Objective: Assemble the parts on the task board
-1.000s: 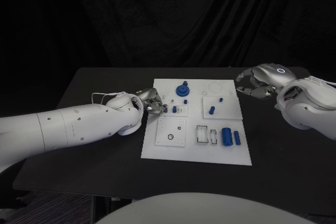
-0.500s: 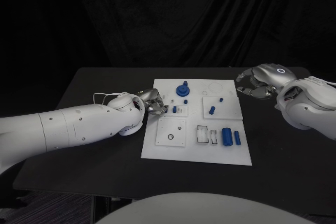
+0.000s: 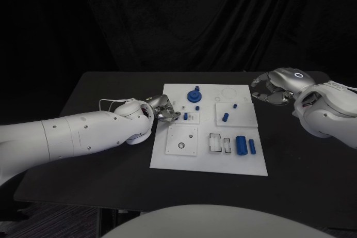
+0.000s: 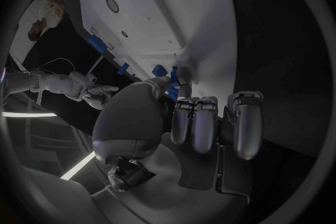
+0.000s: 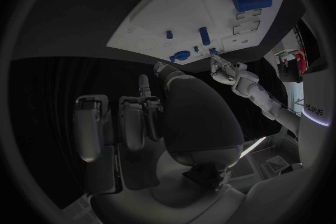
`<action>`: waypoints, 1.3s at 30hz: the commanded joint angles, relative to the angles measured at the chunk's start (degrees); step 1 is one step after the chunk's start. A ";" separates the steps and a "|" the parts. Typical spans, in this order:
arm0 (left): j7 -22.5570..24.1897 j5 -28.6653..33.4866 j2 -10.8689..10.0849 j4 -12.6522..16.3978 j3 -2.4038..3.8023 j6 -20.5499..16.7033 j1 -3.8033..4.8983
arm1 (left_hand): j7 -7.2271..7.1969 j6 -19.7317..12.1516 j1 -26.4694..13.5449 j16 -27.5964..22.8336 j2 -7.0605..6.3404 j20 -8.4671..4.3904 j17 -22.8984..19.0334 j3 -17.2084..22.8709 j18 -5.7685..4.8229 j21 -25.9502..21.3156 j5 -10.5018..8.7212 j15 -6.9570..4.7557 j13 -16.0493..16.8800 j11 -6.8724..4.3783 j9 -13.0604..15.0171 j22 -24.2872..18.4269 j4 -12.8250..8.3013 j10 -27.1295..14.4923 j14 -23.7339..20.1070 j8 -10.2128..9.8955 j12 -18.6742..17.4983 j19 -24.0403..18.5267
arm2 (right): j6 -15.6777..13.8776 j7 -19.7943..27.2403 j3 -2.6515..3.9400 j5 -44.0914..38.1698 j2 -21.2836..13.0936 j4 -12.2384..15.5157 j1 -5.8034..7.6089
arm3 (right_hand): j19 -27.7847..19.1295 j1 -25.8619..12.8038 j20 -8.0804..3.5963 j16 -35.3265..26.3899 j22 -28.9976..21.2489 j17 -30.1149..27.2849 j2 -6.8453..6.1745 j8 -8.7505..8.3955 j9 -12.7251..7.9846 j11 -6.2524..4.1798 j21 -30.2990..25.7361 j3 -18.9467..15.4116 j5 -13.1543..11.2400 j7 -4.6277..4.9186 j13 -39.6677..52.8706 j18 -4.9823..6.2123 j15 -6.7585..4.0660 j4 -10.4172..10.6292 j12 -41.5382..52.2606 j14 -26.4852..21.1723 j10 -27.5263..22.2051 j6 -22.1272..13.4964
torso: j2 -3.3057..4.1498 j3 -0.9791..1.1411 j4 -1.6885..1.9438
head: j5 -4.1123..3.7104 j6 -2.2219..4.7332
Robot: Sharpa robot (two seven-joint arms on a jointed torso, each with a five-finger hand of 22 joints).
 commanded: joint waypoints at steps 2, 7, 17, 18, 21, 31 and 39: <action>1.18 0.07 0.14 0.15 -0.12 0.87 -0.34 | 0.52 -0.10 -3.10 0.15 1.15 -0.03 15.06 -3.22 0.21 -0.36 -2.36 -0.11 14.96 -0.01 -0.19 13.14 0.32 5.99 5.95 -0.12 0.20 3.78 | 0.35 -1.22 0.04 -0.16 0.02 -0.07 -0.04 | 4.99 -0.19 -0.52 0.17 14.47 15.09 0.59 -0.15 -0.05 -0.41 -0.43 0.46 -0.08 -0.08 10.73 0.02 -0.36 -0.02 -0.37 5.94 2.15 0.54 | 0.00 0.00 -0.01 | 0.00 -0.01; 1.76 0.07 0.09 0.09 -0.12 0.13 -0.35 | 0.54 -0.08 -6.39 0.15 3.03 0.04 15.06 -6.09 0.20 -0.39 -2.16 -0.06 14.96 0.02 -0.48 13.15 0.47 5.99 5.95 -0.42 0.20 3.80 | 0.39 -1.22 0.04 -0.16 0.06 -0.09 -0.04 | 4.99 -0.19 -0.52 0.17 14.47 15.09 0.59 -0.15 -0.05 -0.41 -0.43 0.46 -0.08 -0.08 10.73 0.02 -0.36 -0.02 -0.37 5.94 2.15 0.54 | 0.03 0.01 0.01 | -0.04 -0.01; 1.96 0.07 0.03 -0.06 -0.12 -0.20 -0.36 | 0.44 0.28 -12.09 0.15 6.96 -0.01 15.06 -9.49 0.19 -0.34 -2.28 -0.11 14.96 -0.03 -0.59 13.19 0.60 5.99 5.95 -0.47 0.20 3.86 | 0.55 -1.26 0.04 -0.16 0.04 -0.09 -0.04 | 4.99 -0.19 -0.52 0.17 14.47 15.09 0.59 -0.15 -0.05 -0.41 -0.43 0.46 -0.08 -0.08 10.73 0.02 -0.36 -0.02 -0.37 5.94 2.15 0.54 | 0.01 0.00 0.06 | 0.03 -0.01; 1.93 0.07 0.02 -0.08 -0.12 -0.19 -0.36 | 0.43 0.33 -12.16 0.15 7.08 -0.01 15.06 -9.55 0.19 -0.35 -2.28 -0.12 14.96 -0.04 -0.57 13.18 0.60 5.99 5.95 -0.44 0.20 3.86 | 0.56 -1.26 0.04 -0.16 0.04 -0.09 -0.04 | 4.99 -0.19 -0.52 0.17 14.47 15.09 0.59 -0.15 -0.05 -0.41 -0.43 0.46 -0.08 -0.08 10.73 0.02 -0.36 -0.02 -0.37 5.94 2.15 0.54 | 0.01 0.00 0.06 | 0.05 -0.01; 1.68 0.07 -0.04 -0.13 -0.12 -0.04 -0.36 | 0.33 0.63 -12.49 0.15 7.59 -0.04 15.06 -9.90 0.17 -0.26 -2.27 -0.16 14.96 -0.11 -0.28 13.22 0.59 5.99 5.95 -0.14 0.20 3.90 | 0.60 -1.28 0.04 -0.16 0.01 -0.06 -0.04 | 4.95 -0.20 -0.52 0.17 14.44 15.09 0.58 -0.15 -0.06 -0.41 -0.49 0.50 -0.09 -0.07 10.73 0.04 -0.35 -0.06 -0.37 5.94 2.15 0.63 | 0.02 -0.03 0.02 | 0.10 -0.01; 1.07 0.07 -0.03 -0.29 -0.12 0.55 -0.36 | -0.07 1.09 -13.28 0.15 8.75 -0.28 15.06 -11.55 0.16 -0.21 -2.29 -0.46 14.96 -0.46 1.85 13.24 0.62 5.99 5.95 1.71 0.20 3.95 | 0.74 -1.33 0.04 -0.16 -0.08 0.05 -0.04 | 4.95 -0.20 -0.52 0.17 14.44 15.09 0.58 -0.15 -0.06 -0.41 -0.49 0.50 -0.09 -0.07 10.73 0.04 -0.35 -0.06 -0.37 5.94 2.15 0.63 | 0.04 -0.01 0.08 | 0.08 -0.01; 1.56 0.07 -0.10 -0.35 -0.12 0.03 -0.37 | -0.24 0.55 -16.37 0.15 10.38 -0.48 15.06 -15.17 0.15 -0.21 -2.33 -0.61 14.96 -0.61 4.22 13.24 0.60 5.99 5.95 3.40 0.20 3.99 | 0.78 -1.38 0.04 -0.16 -0.13 0.09 -0.03 | 4.95 -0.20 -0.52 0.17 14.44 15.09 0.58 -0.15 -0.06 -0.41 -0.49 0.50 -0.09 -0.07 10.73 0.04 -0.35 -0.06 -0.37 5.94 2.15 0.63 | 0.05 0.02 0.08 | 0.11 -0.01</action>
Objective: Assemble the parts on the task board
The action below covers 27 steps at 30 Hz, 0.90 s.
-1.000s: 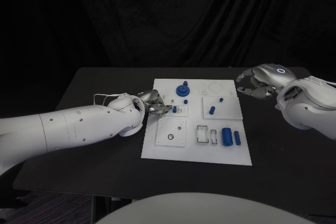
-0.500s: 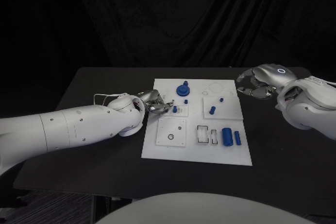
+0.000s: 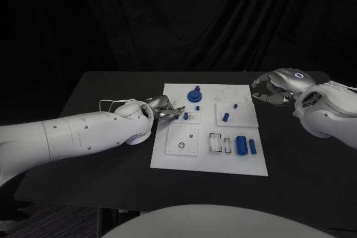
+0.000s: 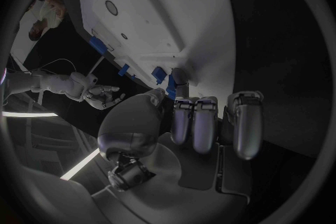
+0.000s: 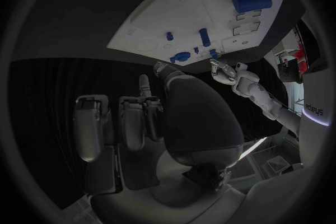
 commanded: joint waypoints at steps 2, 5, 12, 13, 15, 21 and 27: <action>0.78 0.04 -0.08 -0.03 -0.04 0.03 -0.17 | -0.27 -0.24 -0.51 0.15 0.11 -0.30 15.08 -0.59 0.15 -0.01 0.08 -0.41 14.96 -0.40 0.41 13.24 -0.03 6.13 6.16 0.32 0.20 3.80 | 0.26 -1.21 0.04 -0.17 -0.09 0.11 -0.03 | 4.95 -0.20 -0.51 0.17 14.46 15.09 0.58 -0.12 -0.08 -0.40 -0.27 0.34 -0.09 0.14 10.69 0.03 -0.35 0.10 -0.37 5.94 2.15 0.43 | 0.01 0.01 -0.01 | 0.01 0.00; 1.16 0.04 -0.15 -0.07 -0.04 -0.19 -0.17 | -0.27 -0.39 -0.69 0.15 0.49 -0.31 15.08 -1.00 0.17 -0.08 0.10 -0.41 14.96 -0.41 0.79 13.22 -0.03 6.13 6.16 0.55 0.20 3.78 | 0.28 -1.24 0.04 -0.17 -0.06 0.08 -0.03 | 4.95 -0.20 -0.51 0.17 14.46 15.09 0.58 -0.12 -0.08 -0.40 -0.27 0.34 -0.09 0.14 10.69 0.03 -0.35 0.10 -0.37 5.94 2.15 0.43 | 0.01 0.01 -0.03 | 0.04 0.00; 1.94 0.04 -0.34 -0.10 -0.04 -0.99 -0.17 | -0.28 -0.47 -0.75 0.15 0.74 -0.31 15.08 -1.29 0.18 -0.13 0.12 -0.41 14.96 -0.41 1.09 13.21 -0.06 6.13 6.16 0.74 0.20 3.76 | 0.39 -1.35 0.04 -0.17 -0.03 0.02 -0.03 | 4.94 -0.21 -0.51 0.17 14.45 15.09 0.60 -0.15 -0.11 -0.40 -0.29 0.43 -0.08 0.15 10.63 0.04 -0.34 0.04 -0.42 5.94 2.10 0.51 | -0.05 0.03 -0.02 | 0.05 0.00; 1.97 0.04 -0.36 -0.10 -0.04 -1.03 -0.17 | -0.30 -0.47 -0.72 0.15 0.81 -0.31 15.08 -1.40 0.17 -0.12 0.12 -0.41 14.96 -0.41 1.23 13.22 -0.08 6.13 6.16 0.85 0.20 3.76 | 0.40 -1.36 0.04 -0.17 -0.03 0.02 -0.03 | 4.94 -0.21 -0.51 0.17 14.45 15.09 0.60 -0.15 -0.11 -0.40 -0.29 0.43 -0.08 0.15 10.63 0.04 -0.34 0.04 -0.42 5.94 2.10 0.51 | -0.02 0.02 -0.04 | 0.07 0.00; 2.08 0.04 -0.46 -0.09 -0.04 -1.20 -0.17 | -0.34 -0.44 -0.63 0.15 0.94 -0.32 15.08 -1.68 0.17 -0.13 0.13 -0.42 14.96 -0.44 1.59 13.21 -0.09 6.13 6.16 1.14 0.20 3.75 | 0.42 -1.37 0.04 -0.17 -0.02 0.00 -0.04 | 4.94 -0.21 -0.51 0.17 14.45 15.09 0.60 -0.15 -0.11 -0.40 -0.29 0.43 -0.08 0.15 10.63 0.04 -0.34 0.04 -0.42 5.94 2.10 0.51 | -0.03 0.00 -0.04 | 0.10 0.00; 2.29 0.04 -0.72 -0.05 -0.04 -1.53 -0.17 | -0.38 -0.42 -0.51 0.15 1.09 -0.32 15.08 -1.94 0.16 -0.07 0.15 -0.44 14.96 -0.46 1.97 13.23 -0.10 6.13 6.16 1.46 0.20 3.78 | 0.48 -1.39 0.04 -0.17 -0.02 -0.04 -0.04 | 4.94 -0.19 -0.50 0.17 14.45 15.09 0.64 -0.17 -0.13 -0.39 -0.29 0.48 -0.07 0.16 10.64 0.04 -0.34 0.00 -0.41 5.94 2.12 0.54 | -0.02 -0.02 -0.05 | 0.16 0.00; 2.60 0.04 -0.87 -0.06 -0.04 -1.86 -0.17 | -0.41 -0.43 -0.37 0.15 1.21 -0.33 15.08 -2.10 0.16 -0.08 0.16 -0.45 14.96 -0.49 2.22 13.23 -0.11 6.13 6.16 1.67 0.20 3.77 | 0.53 -1.41 0.04 -0.17 0.04 -0.10 -0.05 | 4.94 -0.19 -0.50 0.17 14.45 15.09 0.64 -0.17 -0.13 -0.39 -0.29 0.48 -0.07 0.16 10.64 0.04 -0.34 0.00 -0.41 5.94 2.12 0.54 | -0.03 -0.04 -0.05 | 0.23 0.00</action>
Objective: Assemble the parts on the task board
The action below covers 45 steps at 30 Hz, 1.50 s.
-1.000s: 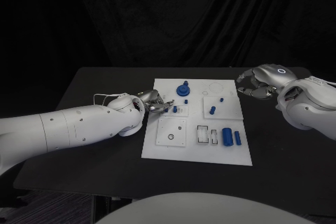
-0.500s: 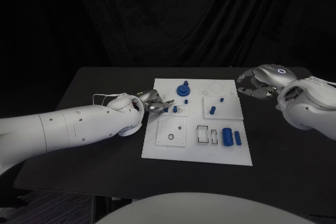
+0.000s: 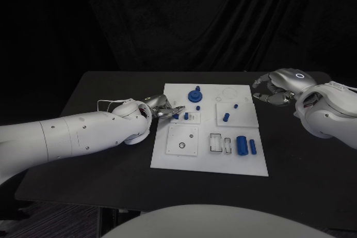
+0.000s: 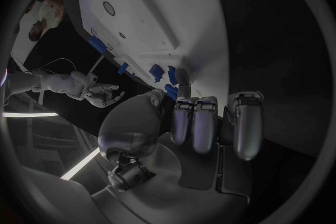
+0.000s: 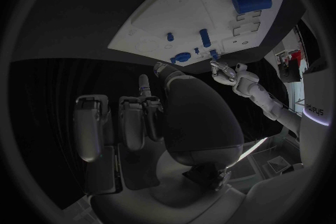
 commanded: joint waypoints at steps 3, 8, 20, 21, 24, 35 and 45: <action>1.67 0.03 -0.05 0.05 0.03 -1.32 -0.11 | -0.23 -0.22 -0.06 0.15 0.62 -0.32 15.09 -0.49 0.17 -0.11 0.17 -0.25 14.96 -0.33 1.36 13.22 0.03 5.95 5.94 0.40 0.19 3.73 | 0.31 -1.22 0.04 -0.17 0.00 -0.04 -0.05 | 4.94 0.08 -0.50 0.17 14.45 15.09 0.48 -0.19 -0.08 -0.39 -0.29 0.55 -0.06 -0.05 10.62 0.04 -0.34 -0.03 -0.21 5.94 2.09 0.36 | 0.00 -0.01 0.02 | 0.01 0.01; 2.21 0.04 -0.04 0.04 0.03 -1.57 -0.11 | -0.23 -0.23 -0.02 0.15 0.64 -0.32 15.09 -0.51 0.17 -0.11 0.17 -0.25 14.96 -0.34 1.39 13.22 0.02 5.95 5.94 0.43 0.19 3.74 | 0.36 -1.25 0.04 -0.17 0.02 -0.07 -0.05 | 4.94 0.08 -0.50 0.17 14.45 15.09 0.48 -0.19 -0.08 -0.39 -0.29 0.55 -0.06 -0.05 10.62 0.04 -0.34 -0.03 -0.21 5.94 2.09 0.36 | -0.01 0.00 0.02 | 0.05 0.01; 3.00 0.04 0.09 0.00 0.03 -1.21 -0.11 | -0.22 -0.57 0.48 0.15 0.99 -0.33 15.09 -0.67 0.22 -0.34 0.22 -0.25 14.96 -0.33 1.56 13.16 0.01 5.95 5.94 0.73 0.19 3.64 | 0.45 -1.30 0.04 -0.17 0.06 -0.11 -0.05 | 4.91 0.13 -0.50 0.17 14.44 15.09 0.54 -0.20 -0.09 -0.39 -0.34 0.62 -0.05 -0.04 10.63 0.06 -0.34 -0.08 -0.21 5.94 2.10 0.39 | -0.01 0.01 -0.04 | 0.12 0.01; 3.04 0.04 0.10 0.00 0.03 -1.23 -0.11 | -0.22 -0.57 0.48 0.15 0.99 -0.33 15.09 -0.67 0.22 -0.34 0.22 -0.25 14.96 -0.33 1.56 13.16 0.01 5.95 5.94 0.73 0.19 3.64 | 0.46 -1.31 0.04 -0.17 0.06 -0.11 -0.05 | 4.91 0.13 -0.50 0.17 14.44 15.09 0.54 -0.20 -0.09 -0.39 -0.34 0.62 -0.05 -0.04 10.63 0.06 -0.34 -0.08 -0.21 5.94 2.10 0.39 | -0.02 0.03 -0.04 | 0.10 0.01; 3.12 0.04 0.09 0.03 0.03 -1.40 -0.11 | -0.22 -0.65 0.60 0.15 1.07 -0.33 15.09 -0.70 0.21 -0.30 0.22 -0.24 14.96 -0.33 1.57 13.17 0.00 5.95 5.94 0.79 0.19 3.65 | 0.51 -1.32 0.04 -0.17 0.07 -0.12 -0.05 | 4.92 0.19 -0.50 0.17 14.44 15.09 0.62 -0.22 -0.11 -0.39 -0.32 0.71 -0.04 -0.03 10.62 0.05 -0.34 -0.14 -0.21 5.94 2.10 0.42 | 0.00 0.03 -0.02 | 0.07 0.01; 3.32 0.04 -0.01 0.07 0.03 -2.12 -0.11 | -0.41 -0.46 1.58 0.15 1.50 -0.38 15.09 -1.20 0.14 0.02 0.22 -0.34 14.96 -0.46 1.71 13.27 0.02 5.95 5.94 2.22 0.19 3.78 | 0.60 -1.32 0.04 -0.17 0.07 -0.14 -0.06 | 4.89 0.22 -0.50 0.17 14.43 15.09 0.65 -0.23 -0.12 -0.39 -0.37 0.76 -0.04 -0.04 10.59 0.07 -0.34 -0.18 -0.24 5.94 2.07 0.45 | 0.01 0.02 0.01 | 0.10 0.01; 4.30 0.04 -0.22 0.21 0.03 -3.80 -0.11 | -0.48 -0.59 2.10 0.15 1.52 -0.43 15.09 -1.47 0.12 0.09 0.23 -0.40 14.96 -0.53 1.71 13.29 -0.03 5.95 5.94 2.88 0.19 3.80 | 0.63 -1.33 0.04 -0.17 0.04 -0.13 -0.06 | 4.89 0.22 -0.50 0.17 14.43 15.09 0.65 -0.23 -0.12 -0.39 -0.37 0.76 -0.04 -0.04 10.59 0.07 -0.34 -0.18 -0.24 5.94 2.07 0.45 | 0.00 0.02 0.00 | 0.11 0.01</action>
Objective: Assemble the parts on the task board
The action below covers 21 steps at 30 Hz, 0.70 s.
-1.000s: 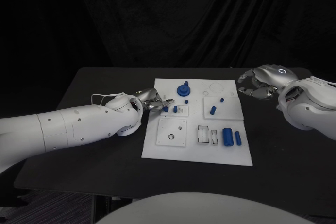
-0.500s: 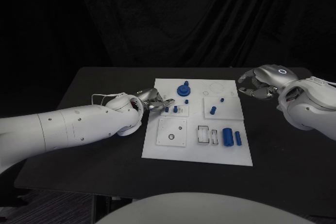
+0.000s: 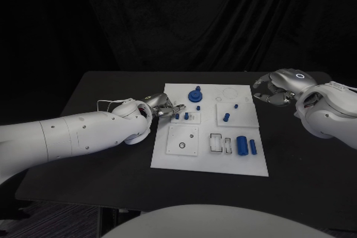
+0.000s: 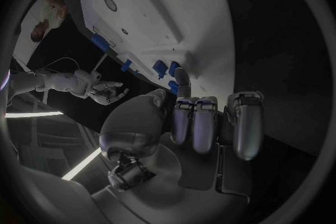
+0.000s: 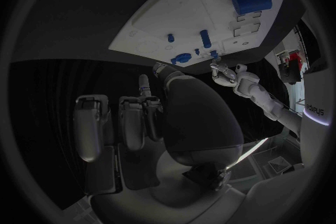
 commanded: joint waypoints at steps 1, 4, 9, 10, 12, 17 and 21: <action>2.59 0.03 -0.13 0.22 0.04 -2.90 -0.10 | -0.28 -0.43 0.80 0.15 0.15 -0.44 15.10 -0.47 0.12 0.09 0.23 -0.40 14.96 -0.54 1.73 13.29 -0.11 5.96 5.95 0.58 0.20 3.81 | 0.20 -1.12 0.04 -0.17 -0.06 0.02 -0.06 | 4.90 0.04 -0.50 0.17 14.41 15.09 0.46 -0.25 -0.10 -0.39 -0.35 0.35 -0.05 -0.03 10.63 0.06 -0.34 -0.09 -0.21 5.94 2.10 0.49 | 0.00 -0.01 0.01 | -0.15 0.01; 6.80 0.03 -0.39 0.37 0.04 -6.19 -0.09 | -0.15 -2.37 4.03 0.15 -0.99 -0.47 15.10 -0.97 0.10 0.20 0.27 -0.39 14.96 -0.48 1.67 13.32 -0.18 5.96 5.95 1.52 0.20 3.84 | 0.17 -1.12 0.04 -0.17 -0.12 0.04 -0.06 | 4.90 0.04 -0.50 0.17 14.41 15.09 0.46 -0.25 -0.10 -0.39 -0.35 0.36 -0.05 -0.02 10.63 0.06 -0.34 -0.10 -0.21 5.94 2.11 0.49 | -0.01 0.00 0.03 | -0.38 0.01; 19.85 0.03 -0.57 -0.17 0.05 -11.69 0.26 | 4.67 -15.31 19.45 0.15 -5.85 2.36 15.10 -0.82 1.02 -4.90 0.34 3.50 14.02 3.87 -4.14 11.87 -0.46 4.85 5.95 -6.56 -1.38 0.74 | 0.15 -1.17 0.04 -0.17 -0.20 0.04 -0.06 | 4.90 0.04 -0.50 0.17 14.41 15.09 0.46 -0.25 -0.10 -0.39 -0.35 0.36 -0.05 -0.02 10.63 0.06 -0.34 -0.10 -0.21 5.94 2.11 0.49 | 0.00 -0.02 0.01 | -0.68 0.01; 22.64 0.03 -0.49 -0.55 0.05 -12.15 0.48 | 5.40 -15.44 20.74 0.15 -6.01 2.99 15.10 -1.03 1.13 -5.56 0.22 4.31 13.69 4.63 -6.09 11.68 -0.02 4.34 5.95 -7.66 -1.96 0.09 | 0.13 -1.17 0.04 -0.17 -0.20 0.04 -0.06 | 4.90 0.04 -0.50 0.17 14.41 15.09 0.46 -0.25 -0.10 -0.39 -0.35 0.36 -0.05 -0.02 10.63 0.06 -0.34 -0.10 -0.21 5.94 2.11 0.49 | -0.01 -0.03 0.03 | -0.74 0.01; 27.43 0.03 -0.33 -1.33 0.05 -11.91 0.99 | 6.96 -17.16 24.85 -2.09 -6.60 4.21 12.84 -0.88 2.21 -11.51 0.22 5.91 10.55 6.13 -9.16 9.98 -0.08 -1.43 3.45 -9.60 -7.80 -4.57 | 0.06 -1.18 0.04 -0.17 -0.22 0.08 -0.05 | 4.90 0.04 -0.50 0.17 14.41 15.09 0.46 -0.25 -0.10 -0.39 -0.35 0.36 -0.05 -0.02 10.63 0.06 -0.34 -0.10 -0.21 5.94 2.11 0.49 | 0.00 -0.04 0.00 | -0.90 0.01; 36.43 0.03 0.12 -3.07 0.05 -9.78 2.28 | 8.03 -23.31 33.40 -25.81 -8.13 5.65 -8.71 5.02 4.48 -25.39 4.18 7.47 -9.61 7.62 -13.67 6.06 -0.27 -36.49 -25.60 -11.71 -44.19 -18.16 | -0.33 -1.07 0.04 -0.17 -0.48 0.34 -0.04 | 4.92 0.07 -0.50 0.17 14.42 15.09 0.46 -0.26 -0.11 -0.39 -0.33 0.39 -0.05 -0.03 10.65 0.05 -0.34 -0.14 -0.19 5.94 2.13 0.52 | -0.08 0.02 0.03 | -1.41 0.01; 40.79 0.03 0.93 -5.07 0.05 -7.46 3.12 | 7.28 -27.64 37.15 -27.27 -10.96 7.24 -12.32 11.78 4.24 -26.54 2.78 10.59 -20.87 11.24 -20.07 5.64 -0.11 -48.15 -27.01 -12.10 -59.26 -20.82 | -0.86 -0.86 0.04 -0.10 -0.84 0.59 -0.02 | 4.93 0.07 -0.50 0.17 14.43 15.09 0.44 -0.27 -0.12 -0.39 -0.31 0.40 -0.06 -0.03 10.70 0.05 -0.34 -0.17 -0.15 5.94 2.17 0.53 | -0.06 0.11 -0.07 | -1.44 0.01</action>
